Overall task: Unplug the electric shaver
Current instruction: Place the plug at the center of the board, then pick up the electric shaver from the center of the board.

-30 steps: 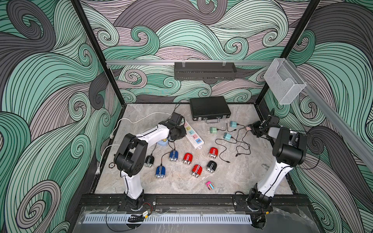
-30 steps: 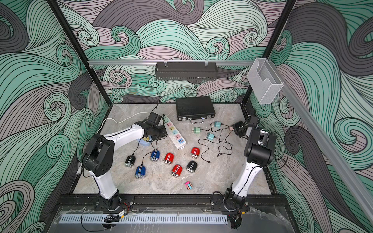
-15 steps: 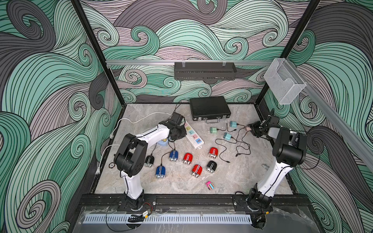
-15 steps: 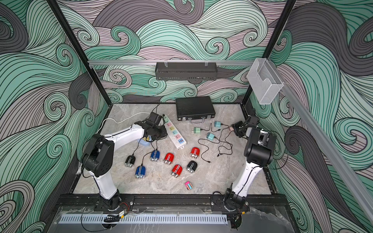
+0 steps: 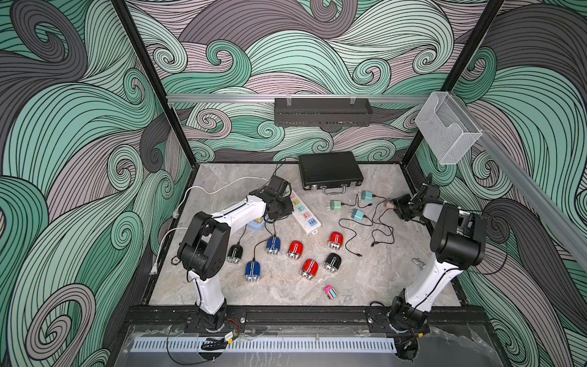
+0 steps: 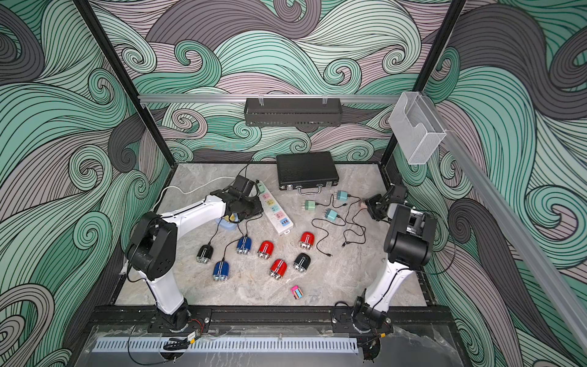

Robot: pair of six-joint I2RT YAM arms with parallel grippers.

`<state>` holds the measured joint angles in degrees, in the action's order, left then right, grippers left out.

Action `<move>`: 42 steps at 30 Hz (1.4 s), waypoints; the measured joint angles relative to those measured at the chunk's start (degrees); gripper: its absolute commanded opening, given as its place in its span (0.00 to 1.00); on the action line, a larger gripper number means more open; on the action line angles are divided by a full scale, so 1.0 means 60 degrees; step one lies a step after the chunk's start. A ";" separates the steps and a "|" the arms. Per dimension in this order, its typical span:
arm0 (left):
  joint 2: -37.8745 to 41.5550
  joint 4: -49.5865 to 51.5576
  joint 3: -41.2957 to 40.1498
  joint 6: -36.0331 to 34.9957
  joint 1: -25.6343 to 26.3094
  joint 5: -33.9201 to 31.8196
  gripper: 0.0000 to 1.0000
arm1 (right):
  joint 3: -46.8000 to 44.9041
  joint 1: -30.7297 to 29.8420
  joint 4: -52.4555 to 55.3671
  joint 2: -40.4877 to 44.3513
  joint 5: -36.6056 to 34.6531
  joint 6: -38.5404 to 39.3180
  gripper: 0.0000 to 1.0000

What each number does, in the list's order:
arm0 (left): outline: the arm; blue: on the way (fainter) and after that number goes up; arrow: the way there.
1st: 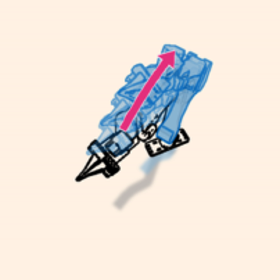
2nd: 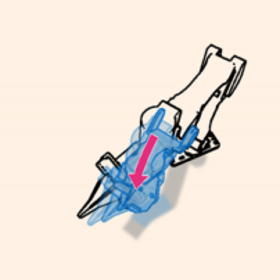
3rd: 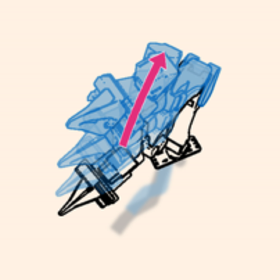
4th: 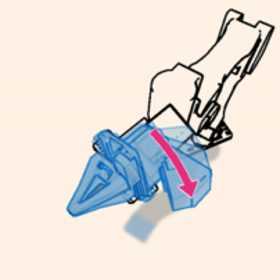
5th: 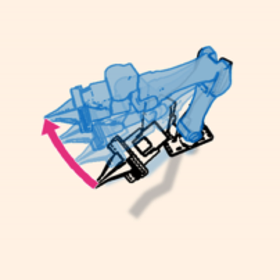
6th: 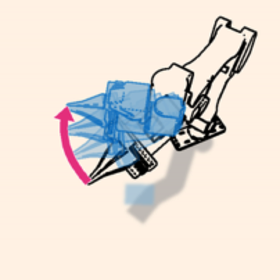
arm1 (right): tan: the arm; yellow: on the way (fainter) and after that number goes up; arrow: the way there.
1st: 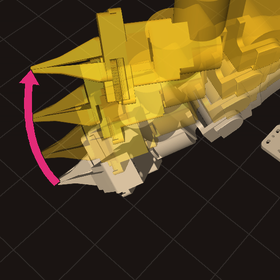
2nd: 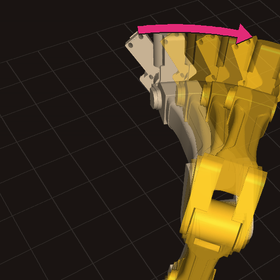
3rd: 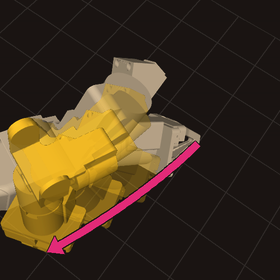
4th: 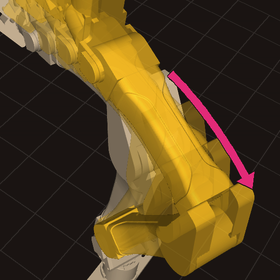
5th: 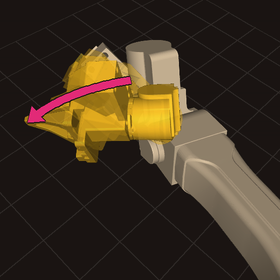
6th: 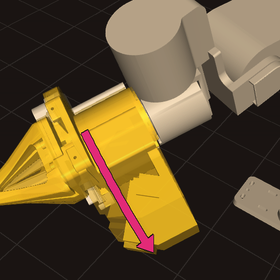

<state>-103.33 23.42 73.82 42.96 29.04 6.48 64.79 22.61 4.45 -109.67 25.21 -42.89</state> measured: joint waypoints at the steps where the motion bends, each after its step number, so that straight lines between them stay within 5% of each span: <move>1: 0.0015 0.0004 0.0000 -0.0004 0.0000 -0.0011 0.29 | -0.0058 0.0015 0.0058 0.0106 -0.0058 0.0015 0.50; 20: 0.0652 0.0696 0.0372 -0.0415 0.0000 -0.0474 0.32 | -0.1406 0.0091 0.0805 0.1643 -0.0678 0.0164 0.50; 32: 0.1282 0.1661 0.0448 -0.0918 0.0000 -0.0882 0.58 | -0.2448 0.0007 0.1220 0.3891 -0.1133 0.0627 0.50; 42: 0.1672 0.1982 0.0273 -0.1213 0.0000 -0.0991 0.58 | -0.2379 -0.1792 0.2084 0.5453 -0.1938 0.1362 0.48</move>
<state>-93.30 35.31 75.46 35.68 29.04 0.54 50.52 11.86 16.95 -76.95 13.58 -34.72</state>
